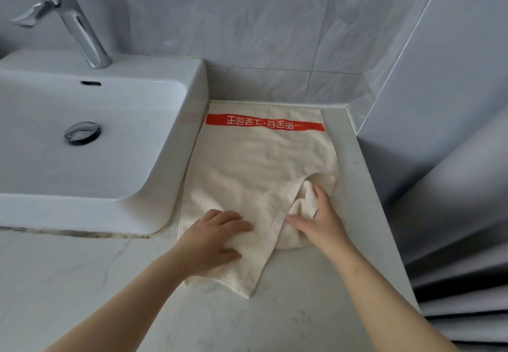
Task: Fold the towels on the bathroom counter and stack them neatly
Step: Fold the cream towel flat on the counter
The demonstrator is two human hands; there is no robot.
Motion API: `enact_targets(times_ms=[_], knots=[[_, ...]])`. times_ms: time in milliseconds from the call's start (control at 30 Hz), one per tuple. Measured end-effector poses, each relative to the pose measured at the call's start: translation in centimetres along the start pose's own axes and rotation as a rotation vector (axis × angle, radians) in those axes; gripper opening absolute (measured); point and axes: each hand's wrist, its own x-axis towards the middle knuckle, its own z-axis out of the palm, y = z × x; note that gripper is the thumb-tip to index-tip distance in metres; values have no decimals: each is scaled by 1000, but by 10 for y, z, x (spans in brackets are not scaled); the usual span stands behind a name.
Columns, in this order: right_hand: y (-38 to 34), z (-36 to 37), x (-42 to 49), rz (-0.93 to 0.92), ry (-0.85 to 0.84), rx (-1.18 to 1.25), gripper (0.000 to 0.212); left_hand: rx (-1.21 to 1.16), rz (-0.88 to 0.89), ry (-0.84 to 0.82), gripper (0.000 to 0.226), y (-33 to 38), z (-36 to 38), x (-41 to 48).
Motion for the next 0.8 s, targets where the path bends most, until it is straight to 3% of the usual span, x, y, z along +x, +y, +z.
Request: enact_targets(times_ms=[133,200,300,367,400,467,533,700,800], knots=[[-1,0,1,-27,51,-188,61,-97,-130,50,31,6,-11,14],[-1,-7,3,26,50,-238,40,-201,-230,-41,24,5,-18,16],[1,-25,-1,100,-92,-287,11,-699,-398,-283,18,-4,-28,11],[3,-34,-5,166,-252,-216,19,-963,-485,-425,21,-10,-33,6],[3,-37,-6,179,-275,-170,20,-984,-518,-433,16,-11,-34,5],[-4,-40,-10,152,-208,-45,22,-899,-566,-373,16,-12,-37,4],[-11,-41,-11,94,-83,98,8,-898,-579,-261,23,-10,-39,4],[-22,-38,-9,-19,158,412,27,-1498,-759,46,28,-1,-56,13],[-18,-34,-6,86,150,277,58,-1266,-824,250,29,-2,-52,25]])
